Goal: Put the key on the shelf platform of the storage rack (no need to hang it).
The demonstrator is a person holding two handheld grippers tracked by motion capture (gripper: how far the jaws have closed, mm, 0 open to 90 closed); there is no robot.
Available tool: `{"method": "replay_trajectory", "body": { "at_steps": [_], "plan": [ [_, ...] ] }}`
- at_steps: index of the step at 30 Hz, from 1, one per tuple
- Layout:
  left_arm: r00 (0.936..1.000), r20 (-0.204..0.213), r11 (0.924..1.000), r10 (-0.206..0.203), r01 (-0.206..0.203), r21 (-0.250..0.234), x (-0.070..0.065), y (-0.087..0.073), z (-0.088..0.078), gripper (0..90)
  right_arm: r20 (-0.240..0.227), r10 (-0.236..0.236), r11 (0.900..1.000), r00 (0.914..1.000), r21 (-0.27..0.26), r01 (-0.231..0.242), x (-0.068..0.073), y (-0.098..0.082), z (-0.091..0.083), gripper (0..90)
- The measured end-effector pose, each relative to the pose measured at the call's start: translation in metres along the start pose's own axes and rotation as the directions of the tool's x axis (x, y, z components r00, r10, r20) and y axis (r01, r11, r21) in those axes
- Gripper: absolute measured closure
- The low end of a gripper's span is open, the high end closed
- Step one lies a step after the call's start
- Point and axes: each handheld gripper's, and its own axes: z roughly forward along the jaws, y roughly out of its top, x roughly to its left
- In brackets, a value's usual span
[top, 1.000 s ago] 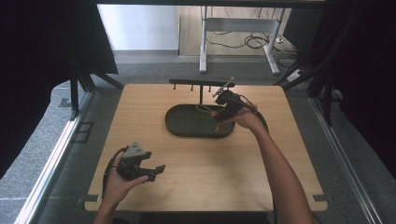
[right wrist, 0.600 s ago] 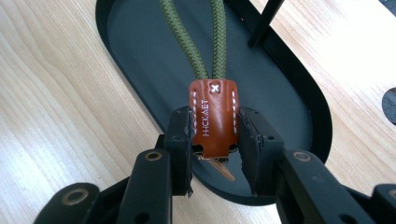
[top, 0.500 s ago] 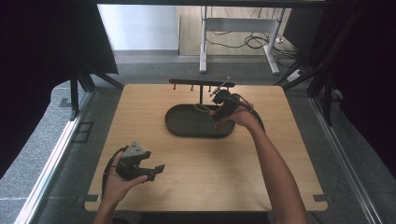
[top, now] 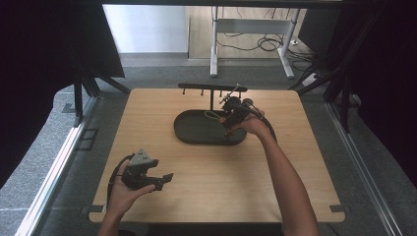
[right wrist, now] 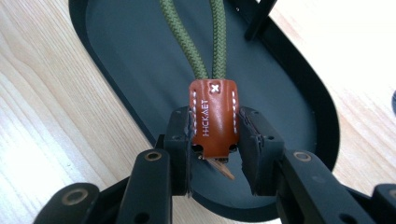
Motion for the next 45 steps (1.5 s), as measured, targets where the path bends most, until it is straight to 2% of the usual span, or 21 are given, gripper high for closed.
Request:
{"method": "replay_trajectory", "body": {
  "at_steps": [8,20,23,28,34,41,44,45],
  "plan": [
    [1.0,-0.001,1.0,-0.001,0.001,-0.002,0.0,0.0,0.0,23.2,-0.006,0.007,1.0,1.0,0.002,-0.007,-0.001,-0.005,0.013,66.0],
    [1.0,-0.002,1.0,0.001,-0.001,0.003,0.0,0.0,0.001,23.1,0.016,-0.002,1.0,0.9999,0.011,0.001,0.002,-0.011,0.025,64.2],
    [1.0,-0.003,1.0,0.0,0.0,0.003,0.0,0.0,0.001,23.1,0.02,0.0,1.0,0.9998,-0.006,0.0,0.003,-0.011,0.024,62.6],
    [1.0,-0.001,1.0,0.002,-0.002,0.005,0.0,0.0,0.001,23.1,0.024,0.0,1.0,0.9997,-0.004,0.0,0.003,-0.011,0.023,58.4],
    [1.0,-0.002,1.0,0.0,0.0,0.003,0.0,0.0,0.001,23.1,0.022,0.015,1.0,0.9997,-0.024,-0.014,0.004,-0.013,0.016,55.3],
    [1.0,-0.002,1.0,0.007,-0.007,0.007,0.0,0.0,0.001,23.1,0.004,0.02,0.997,0.9998,-0.071,-0.02,0.008,-0.021,-0.001,53.1],
    [1.0,-0.003,1.0,0.005,-0.005,0.005,0.0,0.0,0.001,23.1,-0.003,0.023,0.995,0.9997,-0.099,-0.023,0.012,-0.031,-0.011,52.5],
    [1.0,-0.006,1.0,0.005,-0.005,0.004,0.0,0.0,0.0,23.1,-0.012,0.026,0.992,0.9996,-0.122,-0.027,0.013,-0.039,-0.017,52.0]
  ]
}}
